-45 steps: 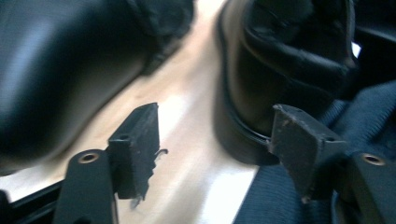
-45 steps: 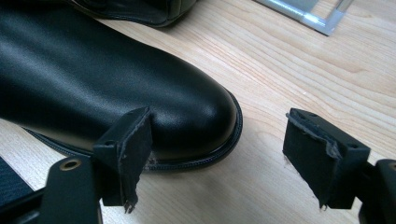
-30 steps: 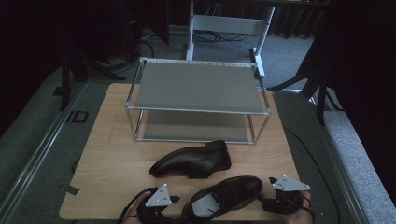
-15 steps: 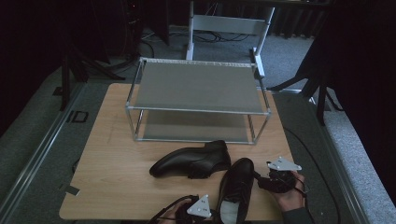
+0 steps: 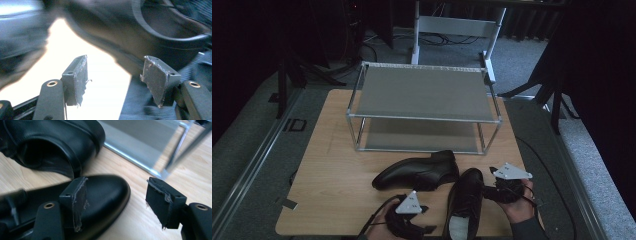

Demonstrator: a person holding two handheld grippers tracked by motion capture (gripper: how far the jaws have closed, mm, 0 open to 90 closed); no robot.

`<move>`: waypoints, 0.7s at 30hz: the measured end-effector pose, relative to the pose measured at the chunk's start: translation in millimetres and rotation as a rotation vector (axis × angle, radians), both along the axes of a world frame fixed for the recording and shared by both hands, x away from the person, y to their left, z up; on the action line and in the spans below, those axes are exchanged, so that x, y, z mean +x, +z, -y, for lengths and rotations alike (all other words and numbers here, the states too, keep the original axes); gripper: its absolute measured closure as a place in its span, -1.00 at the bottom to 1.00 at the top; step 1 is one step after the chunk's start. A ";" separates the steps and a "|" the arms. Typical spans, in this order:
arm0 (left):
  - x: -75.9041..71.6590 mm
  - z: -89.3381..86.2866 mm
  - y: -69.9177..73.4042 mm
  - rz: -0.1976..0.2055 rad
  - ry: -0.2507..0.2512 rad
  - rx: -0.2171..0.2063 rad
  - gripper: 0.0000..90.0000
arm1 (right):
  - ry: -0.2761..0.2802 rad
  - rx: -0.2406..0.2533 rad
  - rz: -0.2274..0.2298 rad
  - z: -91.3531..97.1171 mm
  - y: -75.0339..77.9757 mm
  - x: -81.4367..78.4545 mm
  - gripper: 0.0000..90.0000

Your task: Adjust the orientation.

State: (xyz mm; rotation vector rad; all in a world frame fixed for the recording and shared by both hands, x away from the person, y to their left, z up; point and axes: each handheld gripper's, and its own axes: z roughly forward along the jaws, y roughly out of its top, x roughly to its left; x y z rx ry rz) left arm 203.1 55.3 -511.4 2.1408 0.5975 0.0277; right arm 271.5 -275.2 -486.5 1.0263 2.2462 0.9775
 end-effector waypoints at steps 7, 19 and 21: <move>14.9 -58.5 17.8 0.126 0.253 0.014 -0.16 | 0.077 -0.043 0.027 -25.7 6.5 19.5 -0.28; 28.9 -100.2 11.7 0.213 0.433 0.085 -0.19 | 0.188 -0.056 -0.001 -54.4 8.6 40.8 -0.26; 31.9 -98.6 7.6 0.208 0.433 0.109 -0.17 | 0.204 -0.065 -0.010 -57.5 6.7 41.4 -0.27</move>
